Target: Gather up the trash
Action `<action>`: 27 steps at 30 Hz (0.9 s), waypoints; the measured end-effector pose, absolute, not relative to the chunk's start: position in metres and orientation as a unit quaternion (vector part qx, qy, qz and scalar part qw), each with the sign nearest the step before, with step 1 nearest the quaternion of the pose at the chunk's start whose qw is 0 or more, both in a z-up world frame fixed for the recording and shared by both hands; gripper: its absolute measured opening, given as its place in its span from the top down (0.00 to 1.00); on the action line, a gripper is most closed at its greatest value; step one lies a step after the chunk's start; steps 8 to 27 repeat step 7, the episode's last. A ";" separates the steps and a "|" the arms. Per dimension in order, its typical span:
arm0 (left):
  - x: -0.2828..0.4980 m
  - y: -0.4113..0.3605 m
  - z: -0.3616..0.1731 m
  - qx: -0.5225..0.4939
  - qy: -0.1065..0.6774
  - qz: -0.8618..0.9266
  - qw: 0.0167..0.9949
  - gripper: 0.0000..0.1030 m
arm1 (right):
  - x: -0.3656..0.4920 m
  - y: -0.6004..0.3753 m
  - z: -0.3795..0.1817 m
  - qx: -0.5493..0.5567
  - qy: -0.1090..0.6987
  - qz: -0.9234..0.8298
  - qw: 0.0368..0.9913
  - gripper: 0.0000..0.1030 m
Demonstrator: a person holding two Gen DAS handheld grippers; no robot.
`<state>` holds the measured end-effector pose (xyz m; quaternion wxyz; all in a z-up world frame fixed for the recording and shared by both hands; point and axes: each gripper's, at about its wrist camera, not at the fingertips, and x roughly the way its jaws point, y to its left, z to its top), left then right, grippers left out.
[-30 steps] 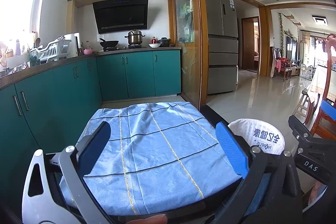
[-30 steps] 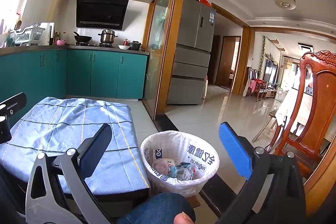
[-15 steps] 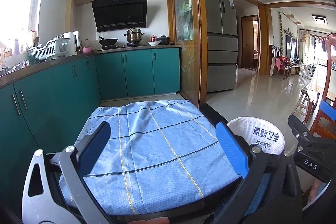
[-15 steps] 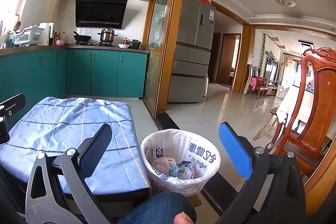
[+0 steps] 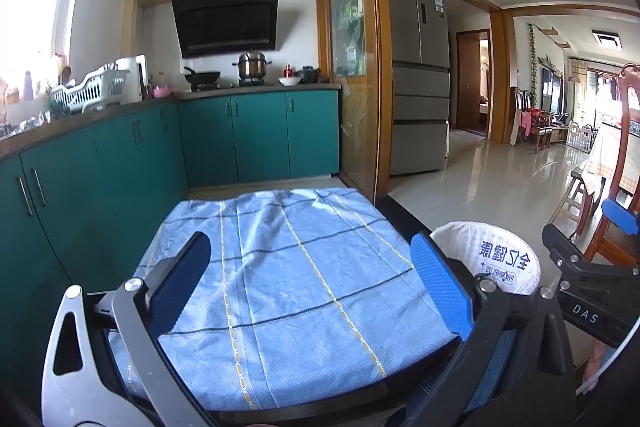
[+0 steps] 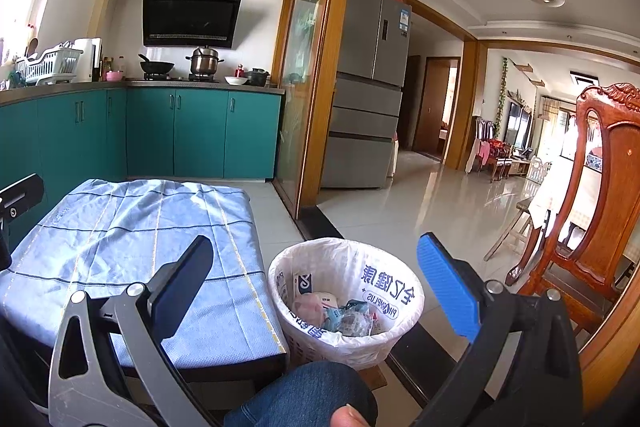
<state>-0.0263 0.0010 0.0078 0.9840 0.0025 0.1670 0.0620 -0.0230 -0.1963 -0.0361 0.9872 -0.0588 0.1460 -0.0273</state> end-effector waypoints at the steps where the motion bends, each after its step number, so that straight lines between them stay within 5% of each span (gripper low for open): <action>1: -0.024 0.003 0.007 0.003 0.173 0.066 0.983 0.03 | -0.022 -0.196 -0.037 -0.058 0.150 -0.025 0.987 0.03; 27: -0.005 0.020 -0.002 0.014 0.207 0.111 0.972 0.03 | -0.022 -0.185 -0.039 -0.076 0.157 0.008 0.985 0.03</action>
